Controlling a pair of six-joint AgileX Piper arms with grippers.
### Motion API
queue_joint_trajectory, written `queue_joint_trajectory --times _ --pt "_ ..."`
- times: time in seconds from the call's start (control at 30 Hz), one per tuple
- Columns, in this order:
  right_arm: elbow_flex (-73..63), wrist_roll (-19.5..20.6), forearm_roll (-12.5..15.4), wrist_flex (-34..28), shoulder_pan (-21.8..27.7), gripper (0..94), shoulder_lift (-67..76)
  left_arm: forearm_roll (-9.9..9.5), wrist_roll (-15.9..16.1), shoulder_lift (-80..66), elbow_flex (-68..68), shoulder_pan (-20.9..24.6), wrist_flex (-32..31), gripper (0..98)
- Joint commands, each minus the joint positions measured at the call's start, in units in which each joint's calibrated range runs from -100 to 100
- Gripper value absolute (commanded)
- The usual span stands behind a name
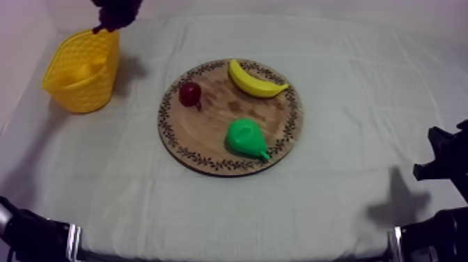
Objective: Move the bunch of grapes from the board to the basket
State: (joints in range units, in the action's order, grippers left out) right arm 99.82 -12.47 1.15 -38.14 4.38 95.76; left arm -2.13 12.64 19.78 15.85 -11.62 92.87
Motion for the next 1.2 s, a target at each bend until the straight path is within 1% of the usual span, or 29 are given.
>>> queue_joint_trajectory --times 0.0,0.3,0.5,0.87,1.17 --pt "0.0 0.0 0.0 0.0 0.0 0.3 0.0 0.16 -0.1 -0.1 -0.1 3.3 0.0 42.9" --pt "0.0 0.0 0.0 0.0 0.0 0.3 0.0 0.75 -2.1 -0.9 -1.7 10.5 0.0 39.7" --pt "0.0 0.0 0.0 0.0 0.0 0.3 0.0 0.87 -2.3 -1.4 -2.3 13.4 0.3 39.3" --pt "0.0 0.0 0.0 0.0 0.0 0.3 0.0 0.96 -3.9 0.9 -5.0 13.8 0.3 40.2" --pt "0.0 0.0 0.0 0.0 0.0 0.3 0.0 1.47 -5.7 5.3 -10.0 13.3 -2.6 40.6"
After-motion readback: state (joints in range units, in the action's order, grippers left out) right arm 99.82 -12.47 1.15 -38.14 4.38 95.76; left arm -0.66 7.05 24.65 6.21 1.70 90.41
